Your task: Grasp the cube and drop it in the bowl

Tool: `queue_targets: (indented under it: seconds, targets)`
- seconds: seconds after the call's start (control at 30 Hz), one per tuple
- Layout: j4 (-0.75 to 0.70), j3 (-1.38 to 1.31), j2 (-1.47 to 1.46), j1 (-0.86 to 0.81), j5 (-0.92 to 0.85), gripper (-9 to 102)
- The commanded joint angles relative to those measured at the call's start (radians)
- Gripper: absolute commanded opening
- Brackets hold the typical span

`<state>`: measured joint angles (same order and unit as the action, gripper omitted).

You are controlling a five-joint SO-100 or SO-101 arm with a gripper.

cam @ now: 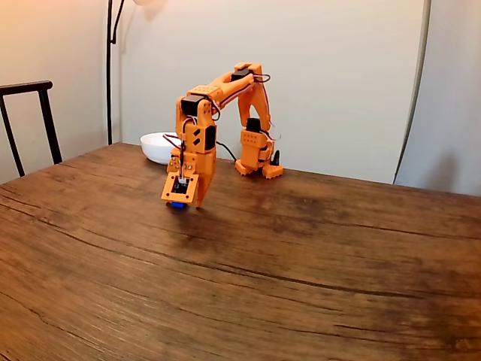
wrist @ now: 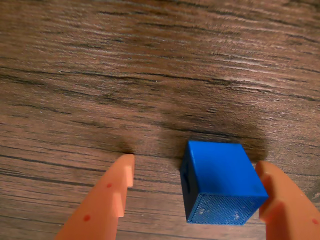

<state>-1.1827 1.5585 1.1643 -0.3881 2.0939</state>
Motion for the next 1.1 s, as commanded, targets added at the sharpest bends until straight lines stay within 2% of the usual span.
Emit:
queue_targets:
  seconds: [0.0,0.1,0.23,0.3,0.7,0.87,1.07]
  targets:
    - [-0.006,0.006,-0.011,-0.015,0.008,32]
    - [-0.006,0.006,-0.011,-0.015,0.008,30]
    - [-0.006,0.006,-0.011,-0.017,0.0,18]
    - [-0.006,0.006,-0.011,-0.017,0.002,15]
    - [-0.006,0.006,-0.011,-0.017,0.008,14]
    - [-0.006,0.006,-0.011,-0.017,0.008,6]
    - [-0.006,0.006,-0.011,-0.017,0.0,4]
